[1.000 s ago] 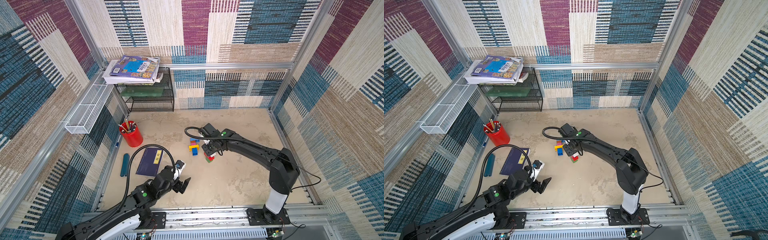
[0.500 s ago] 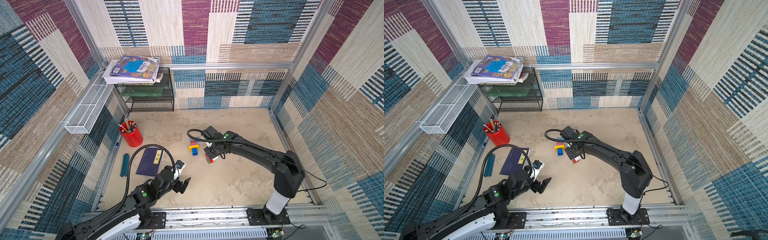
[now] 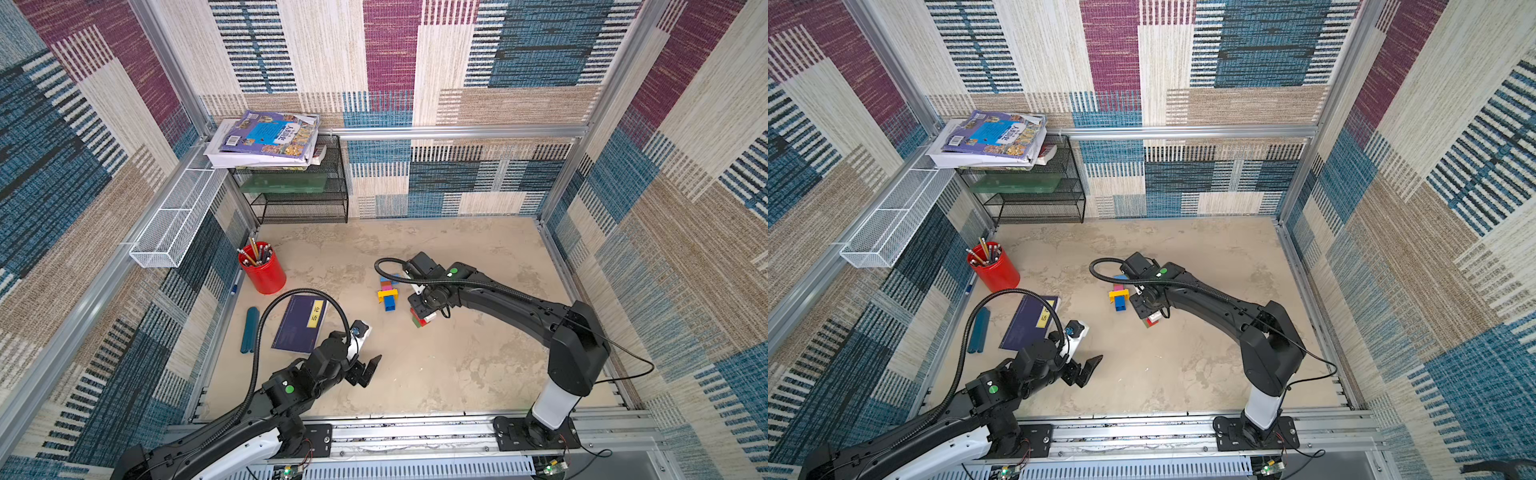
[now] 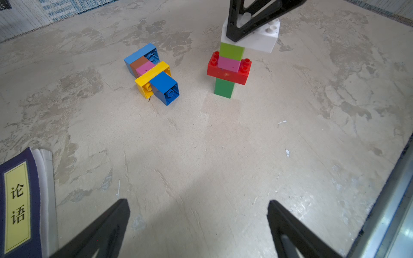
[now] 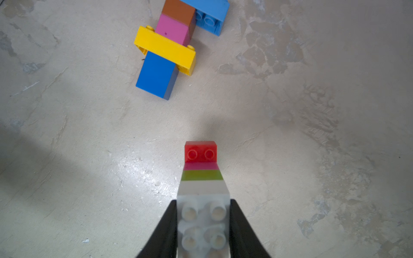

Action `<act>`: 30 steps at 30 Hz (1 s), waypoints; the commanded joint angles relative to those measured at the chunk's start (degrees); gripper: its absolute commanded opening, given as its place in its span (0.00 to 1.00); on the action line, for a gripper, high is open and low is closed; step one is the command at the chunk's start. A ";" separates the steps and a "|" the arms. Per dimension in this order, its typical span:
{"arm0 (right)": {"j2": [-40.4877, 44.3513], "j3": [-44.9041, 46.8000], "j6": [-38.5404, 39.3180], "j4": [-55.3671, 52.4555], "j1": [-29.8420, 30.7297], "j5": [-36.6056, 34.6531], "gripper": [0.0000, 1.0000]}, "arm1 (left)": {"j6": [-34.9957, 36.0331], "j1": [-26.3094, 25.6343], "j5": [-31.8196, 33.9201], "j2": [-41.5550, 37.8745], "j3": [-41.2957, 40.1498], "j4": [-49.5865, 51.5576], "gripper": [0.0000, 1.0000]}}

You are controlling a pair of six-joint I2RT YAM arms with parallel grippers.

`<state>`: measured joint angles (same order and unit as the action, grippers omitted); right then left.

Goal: Assemble the letter f with lego
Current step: Place the lego brick at the center of the board.

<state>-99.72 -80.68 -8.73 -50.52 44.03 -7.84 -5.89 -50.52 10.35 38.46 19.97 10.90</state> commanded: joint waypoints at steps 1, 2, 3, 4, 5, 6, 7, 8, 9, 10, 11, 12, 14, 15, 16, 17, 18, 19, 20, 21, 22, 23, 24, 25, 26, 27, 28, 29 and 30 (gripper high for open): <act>0.85 0.18 -0.69 -5.27 -0.72 3.20 0.18 | 0.02 0.00 0.12 -0.03 0.42 -0.96 0.99; 1.55 -0.06 -0.75 -4.64 -1.10 3.33 0.18 | 0.01 -0.02 0.16 -0.04 0.46 -0.99 0.99; 2.18 -0.40 -0.76 -4.20 -1.52 3.48 0.18 | 0.05 -0.01 0.12 -0.03 0.40 -0.96 0.99; 2.88 -0.80 -0.76 -3.74 -2.00 3.55 0.18 | 0.00 -0.02 0.11 0.02 0.41 -0.95 0.99; 3.66 -1.16 -0.69 -3.18 -2.51 3.72 0.18 | 0.01 -0.03 0.15 0.00 0.46 -0.97 0.99; 4.22 -1.52 -0.67 -2.81 -3.02 3.99 0.18 | 0.00 0.02 0.12 0.03 0.44 -0.98 0.99; 4.91 -1.82 -0.60 -2.33 -3.66 4.25 0.18 | 0.01 0.01 0.11 0.02 0.44 -0.94 0.99; 5.54 -1.97 -0.50 -1.80 -4.26 4.73 0.18 | 0.03 0.02 0.11 -0.01 0.47 -0.96 0.99; 6.30 -2.02 -0.41 -1.09 -5.13 5.60 0.19 | 0.05 -0.03 0.16 0.04 0.48 -0.94 0.99; 7.01 -2.02 -0.41 -0.41 -5.94 6.27 0.19 | 0.00 -0.04 0.12 0.01 0.41 -0.96 0.99; 7.60 -1.82 -0.33 0.39 -6.59 7.00 0.19 | 0.00 -0.09 0.12 -0.04 0.48 -0.96 0.99; 8.30 -1.46 -0.24 1.34 -7.46 7.83 0.19 | 0.00 0.03 0.15 0.01 0.37 -0.97 0.99; 9.51 -0.14 -0.23 3.83 -9.34 9.47 0.19 | 0.02 0.03 0.19 -0.05 0.47 -0.96 0.99; 10.14 0.82 -0.32 5.39 -10.45 10.82 0.19 | 0.00 -0.02 0.16 -0.01 0.43 -0.88 0.99; 10.92 1.89 -0.64 7.14 -11.60 12.22 0.19 | 0.03 -0.06 0.19 -0.03 0.38 -0.89 0.99; 11.64 2.91 -0.76 8.79 -12.56 13.67 0.19 | 0.00 -0.06 0.20 0.01 0.42 -0.85 0.99; 12.53 4.30 -0.89 10.93 -13.78 15.45 0.19 | 0.00 0.00 0.20 -0.05 0.35 -0.87 0.99; 13.33 5.61 -1.27 12.97 -15.11 17.31 0.19 | -0.03 -0.05 0.28 -0.04 0.34 -0.83 0.99; 13.95 6.75 -1.45 14.68 -16.38 19.12 0.19 | -0.04 -0.03 0.29 0.03 0.35 -0.87 0.99; 14.58 8.09 -1.59 16.67 -17.75 21.20 0.19 | -0.09 -0.07 0.29 -0.04 0.33 -0.85 0.99; 15.02 9.41 -1.80 18.55 -19.16 23.36 0.19 | -0.09 -0.01 0.37 -0.06 0.34 -0.87 0.99; 15.33 10.46 -1.75 20.04 -20.36 25.66 0.19 | -0.09 -0.01 0.37 -0.05 0.38 -0.89 0.99; 15.70 11.80 -1.89 21.94 -21.52 27.64 0.19 | -0.17 -0.03 0.37 -0.05 0.34 -0.89 0.99; 15.88 13.16 -1.86 23.54 -22.68 29.86 0.19 | -0.17 -0.03 0.47 -0.14 0.38 -0.85 0.99; 16.04 14.12 -1.68 25.01 -23.49 31.91 0.19 | -0.13 -0.02 0.55 -0.09 0.34 -0.90 0.99; 16.30 15.55 -1.72 26.85 -24.57 33.56 0.19 | -0.17 0.07 0.64 -0.09 0.31 -0.90 0.99; 16.40 16.66 -1.60 28.40 -25.42 35.41 0.19 | -0.17 -0.01 0.66 -0.07 0.40 -0.90 0.99; 16.65 18.15 -1.33 30.31 -26.40 37.82 0.19 | -0.17 -0.05 0.72 -0.12 0.27 -0.94 0.99; 16.92 19.57 -1.37 32.25 -27.35 39.63 0.19 | -0.17 0.01 0.72 -0.14 0.25 -0.96 0.99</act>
<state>-83.61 -63.46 -10.24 -27.77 18.28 22.70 -5.91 -50.52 10.37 38.44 20.03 10.90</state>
